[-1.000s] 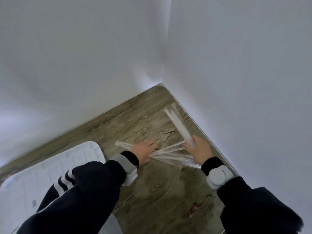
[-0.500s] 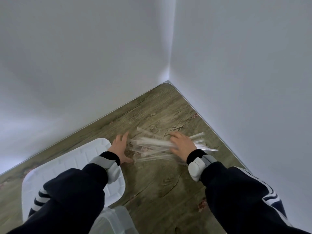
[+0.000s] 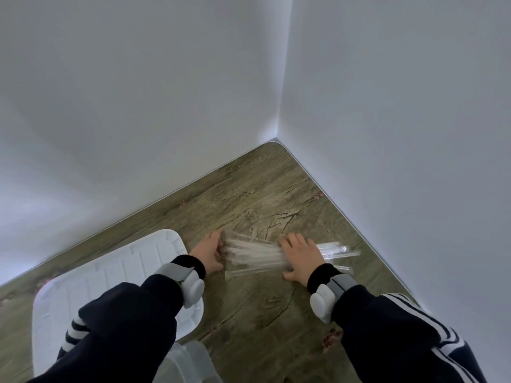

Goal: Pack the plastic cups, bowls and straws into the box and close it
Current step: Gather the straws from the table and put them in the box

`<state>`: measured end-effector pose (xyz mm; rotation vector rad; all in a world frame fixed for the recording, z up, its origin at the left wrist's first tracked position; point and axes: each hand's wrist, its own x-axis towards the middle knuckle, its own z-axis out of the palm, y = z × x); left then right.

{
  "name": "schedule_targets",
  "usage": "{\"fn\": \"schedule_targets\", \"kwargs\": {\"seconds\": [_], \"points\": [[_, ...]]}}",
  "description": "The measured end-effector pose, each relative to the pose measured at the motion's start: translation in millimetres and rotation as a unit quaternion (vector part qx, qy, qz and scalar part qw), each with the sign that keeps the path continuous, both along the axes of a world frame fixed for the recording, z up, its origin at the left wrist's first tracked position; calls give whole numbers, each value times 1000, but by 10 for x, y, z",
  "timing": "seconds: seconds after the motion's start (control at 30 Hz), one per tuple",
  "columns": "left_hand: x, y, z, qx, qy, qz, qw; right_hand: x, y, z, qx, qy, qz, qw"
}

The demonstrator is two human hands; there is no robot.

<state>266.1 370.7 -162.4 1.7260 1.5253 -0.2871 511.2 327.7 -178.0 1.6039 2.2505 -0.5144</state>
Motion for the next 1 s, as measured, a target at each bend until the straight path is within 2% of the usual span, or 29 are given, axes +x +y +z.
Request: {"fn": "schedule_targets", "kwargs": {"seconds": [0.07, 0.17, 0.23, 0.4, 0.53, 0.7, 0.8, 1.0], "points": [[-13, 8, 21, 5, 24, 8, 1000, -9, -32, -3, -13, 12, -9, 1000], [7, -7, 56, 81, 120, -22, 989, -41, -74, -17, -14, 10, -4, 1000], [82, -31, 77, 117, 120, -43, 985, -61, -66, -27, -11, 8, 3, 1000], [364, -96, 33, 67, 126, -135, 981, -76, -20, -44, 20, 21, 20, 999], [490, -82, -41, 75, 154, -118, 978, 77, -63, -43, 55, 19, -19, 998], [526, -79, -90, 79, 146, -108, 980, 549, -263, -71, 43, -32, -132, 990], [554, -125, -114, 69, 132, -92, 985, 684, -405, -87, 57, -34, -187, 980], [583, -141, -96, 38, 66, -105, 992, 524, -482, -21, 117, -22, -159, 980]]}}
